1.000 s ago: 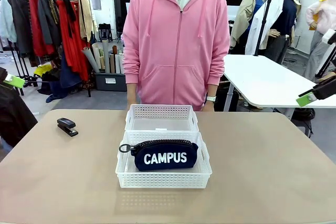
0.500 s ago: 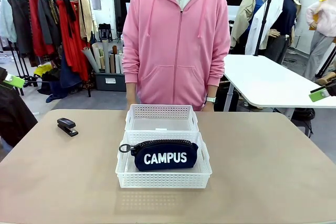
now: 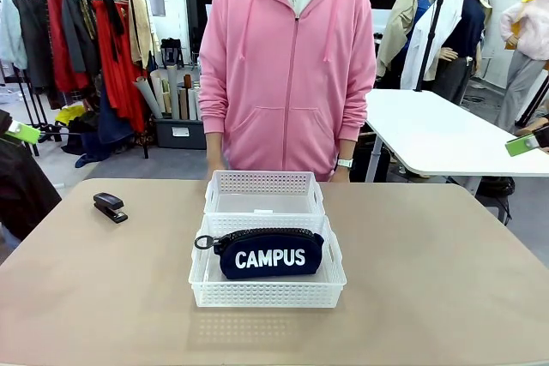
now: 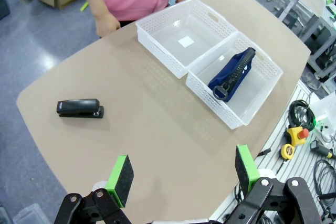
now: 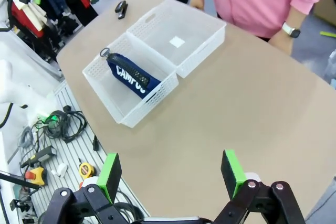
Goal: Distribute items into two baskets.
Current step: Pick up the Stapler that the person points to.
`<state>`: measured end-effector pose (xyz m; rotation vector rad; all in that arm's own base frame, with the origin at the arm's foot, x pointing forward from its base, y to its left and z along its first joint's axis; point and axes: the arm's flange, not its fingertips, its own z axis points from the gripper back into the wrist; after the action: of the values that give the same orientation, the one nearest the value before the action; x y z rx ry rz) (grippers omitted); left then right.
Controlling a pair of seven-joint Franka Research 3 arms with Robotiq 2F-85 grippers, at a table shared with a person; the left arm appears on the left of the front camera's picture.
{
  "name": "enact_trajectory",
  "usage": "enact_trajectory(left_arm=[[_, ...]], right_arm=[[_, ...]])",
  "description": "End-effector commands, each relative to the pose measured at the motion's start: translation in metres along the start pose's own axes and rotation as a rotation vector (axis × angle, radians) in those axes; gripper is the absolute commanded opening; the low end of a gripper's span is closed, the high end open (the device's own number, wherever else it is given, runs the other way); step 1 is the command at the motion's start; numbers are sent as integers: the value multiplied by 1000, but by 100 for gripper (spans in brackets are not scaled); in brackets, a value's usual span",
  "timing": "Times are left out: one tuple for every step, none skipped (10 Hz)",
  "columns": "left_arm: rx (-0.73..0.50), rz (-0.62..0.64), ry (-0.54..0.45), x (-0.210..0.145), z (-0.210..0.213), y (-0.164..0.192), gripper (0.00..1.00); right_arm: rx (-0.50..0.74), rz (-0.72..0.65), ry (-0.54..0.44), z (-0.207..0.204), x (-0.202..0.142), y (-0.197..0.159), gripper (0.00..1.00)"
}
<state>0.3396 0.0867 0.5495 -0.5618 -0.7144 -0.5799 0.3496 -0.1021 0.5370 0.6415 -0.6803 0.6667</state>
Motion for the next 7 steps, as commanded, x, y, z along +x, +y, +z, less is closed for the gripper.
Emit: enact_trajectory(left_arm=[[-13, -16, -15, 0, 0, 1, 100], [-13, -16, -15, 0, 0, 1, 100], [-13, -16, -15, 0, 0, 1, 100], [-13, -16, -15, 0, 0, 1, 100], [-13, -16, -15, 0, 0, 1, 100], [-13, -16, -15, 0, 0, 1, 100], [-13, -16, -15, 0, 0, 1, 100]], right_arm=[[25, -31, -21, 4, 6, 0, 100], [25, -47, -19, 4, 7, 0, 100], [30, -54, -14, 3, 7, 1, 100], [30, -56, -12, 3, 9, 0, 100], [10, -51, 14, 2, 11, 1, 100], [21, -31, 0, 1, 0, 0, 100], [21, -31, 0, 1, 0, 0, 100]])
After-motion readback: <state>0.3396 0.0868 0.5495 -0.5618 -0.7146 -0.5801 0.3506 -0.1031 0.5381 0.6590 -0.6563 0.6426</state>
